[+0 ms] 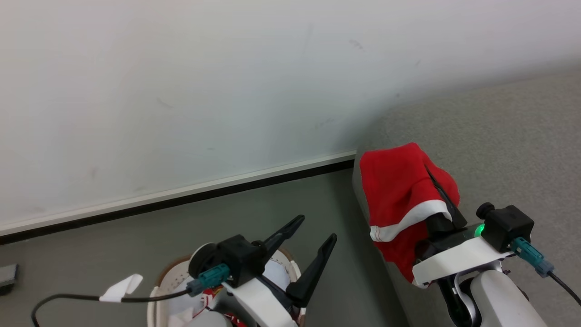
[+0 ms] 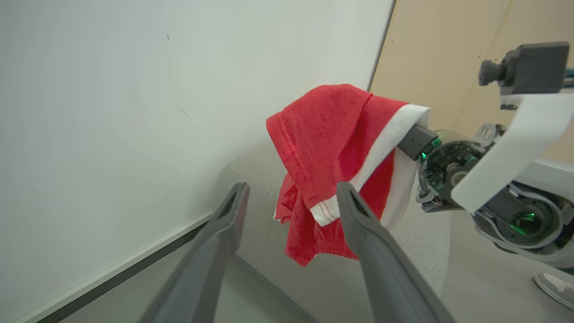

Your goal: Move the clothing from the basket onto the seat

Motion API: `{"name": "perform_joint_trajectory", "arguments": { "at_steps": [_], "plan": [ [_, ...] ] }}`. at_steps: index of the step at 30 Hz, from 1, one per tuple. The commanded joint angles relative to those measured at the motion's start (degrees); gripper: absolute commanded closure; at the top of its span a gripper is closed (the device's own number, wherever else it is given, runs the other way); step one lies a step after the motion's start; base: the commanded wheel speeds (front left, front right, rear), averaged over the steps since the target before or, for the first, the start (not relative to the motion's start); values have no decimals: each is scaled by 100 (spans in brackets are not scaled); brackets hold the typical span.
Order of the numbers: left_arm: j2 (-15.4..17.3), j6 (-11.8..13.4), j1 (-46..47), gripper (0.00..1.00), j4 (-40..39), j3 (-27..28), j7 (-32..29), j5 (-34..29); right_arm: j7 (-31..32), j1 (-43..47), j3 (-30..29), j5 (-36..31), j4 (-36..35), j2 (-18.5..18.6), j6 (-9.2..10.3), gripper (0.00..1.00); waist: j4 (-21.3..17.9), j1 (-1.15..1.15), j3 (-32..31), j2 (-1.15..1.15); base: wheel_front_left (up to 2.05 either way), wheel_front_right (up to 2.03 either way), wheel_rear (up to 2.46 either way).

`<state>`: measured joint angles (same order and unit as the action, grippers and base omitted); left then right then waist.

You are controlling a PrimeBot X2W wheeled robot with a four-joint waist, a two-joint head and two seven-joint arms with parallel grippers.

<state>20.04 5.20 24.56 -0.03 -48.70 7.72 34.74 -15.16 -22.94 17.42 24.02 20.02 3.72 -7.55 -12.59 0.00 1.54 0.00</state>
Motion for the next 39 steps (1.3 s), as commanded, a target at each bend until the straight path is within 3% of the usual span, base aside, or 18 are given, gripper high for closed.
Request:
{"name": "perform_joint_trajectory", "arguments": {
  "at_steps": [1,9,14,19,30,37,39],
  "plan": [
    [-7,-15,3,0,32,2,31,-78,0,24,-27,-54,-42,28,12,100,-236,0,129,0,0,0,0],
    [-12,-91,215,0,72,-49,76,-146,-1,47,-330,-131,-255,7,12,100,-486,0,472,0,0,0,0],
    [13,-181,432,0,28,-57,83,-224,0,-234,-630,-232,-333,29,12,100,-342,0,959,0,0,0,0],
    [106,-314,832,0,66,8,66,-342,1,-1028,-1361,-611,-189,179,12,100,-91,0,1623,0,0,0,0],
    [-24,-559,1517,0,301,147,358,-440,700,-3878,-3827,-2313,972,1100,12,100,577,0,2602,0,0,0,0],
    [-105,-620,1637,0,415,242,558,-430,1021,-4357,-5821,-4138,1354,1562,12,100,1188,0,3093,0,0,0,0],
    [-89,-628,1562,0,445,277,602,-394,1032,-4191,-6412,-4662,1372,1491,12,100,1319,0,3183,0,0,0,0]
  ]
}}
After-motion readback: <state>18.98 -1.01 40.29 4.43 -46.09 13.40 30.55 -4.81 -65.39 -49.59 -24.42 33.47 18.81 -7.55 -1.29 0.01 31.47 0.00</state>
